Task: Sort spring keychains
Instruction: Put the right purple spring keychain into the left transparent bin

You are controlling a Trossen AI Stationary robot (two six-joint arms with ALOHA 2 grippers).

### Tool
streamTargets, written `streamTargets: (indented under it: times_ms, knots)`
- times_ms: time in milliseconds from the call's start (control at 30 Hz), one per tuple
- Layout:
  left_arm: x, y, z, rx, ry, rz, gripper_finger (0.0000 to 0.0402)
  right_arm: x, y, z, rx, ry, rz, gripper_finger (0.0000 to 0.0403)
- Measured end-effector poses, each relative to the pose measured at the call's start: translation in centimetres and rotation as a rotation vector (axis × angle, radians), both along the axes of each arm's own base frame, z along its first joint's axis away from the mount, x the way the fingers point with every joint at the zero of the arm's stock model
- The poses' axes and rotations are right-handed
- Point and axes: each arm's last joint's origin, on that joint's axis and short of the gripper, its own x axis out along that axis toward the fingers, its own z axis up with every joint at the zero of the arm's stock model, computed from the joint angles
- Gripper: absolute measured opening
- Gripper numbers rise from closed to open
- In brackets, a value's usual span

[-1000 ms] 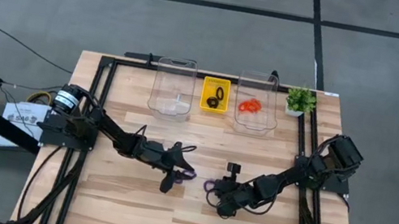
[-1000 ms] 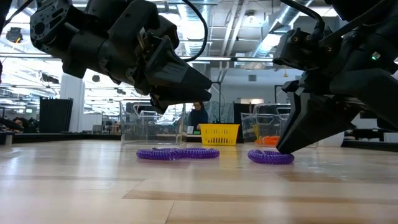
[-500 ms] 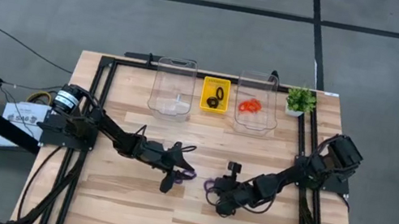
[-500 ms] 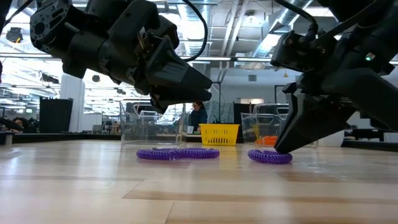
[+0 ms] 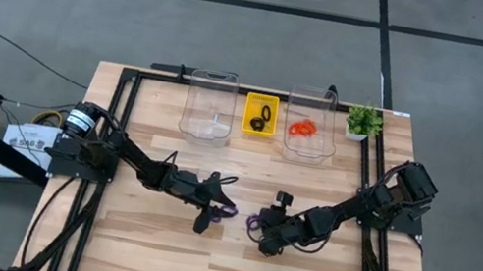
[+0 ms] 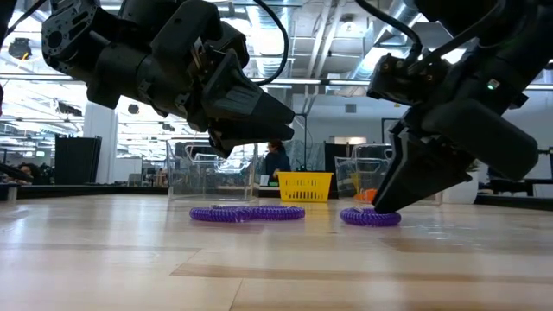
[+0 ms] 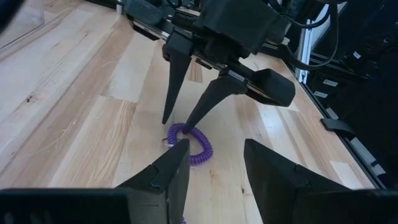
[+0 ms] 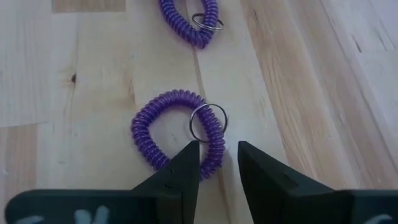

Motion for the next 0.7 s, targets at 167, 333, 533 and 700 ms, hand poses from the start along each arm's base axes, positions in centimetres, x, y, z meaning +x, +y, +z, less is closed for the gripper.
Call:
streamTargets:
  times_ms: [167, 333, 533, 700]
  knots:
    - [0.0, 0.0, 0.0, 0.0, 0.0, 0.0, 0.015, 0.1, 0.0, 0.0, 0.003, -0.006, 0.0, 0.0102]
    - [0.0, 0.0, 0.0, 0.0, 0.0, 0.0, 0.015, 0.1, 0.0, 0.0, 0.003, -0.006, 0.0, 0.0102]
    - [0.0, 0.0, 0.0, 0.0, 0.0, 0.0, 0.015, -0.2, -0.2, -0.4, 0.014, -0.027, -0.002, 0.0102]
    - [0.0, 0.0, 0.0, 0.0, 0.0, 0.0, 0.015, -0.5, -1.2, -1.2, 0.046, -0.054, -0.021, 0.0102]
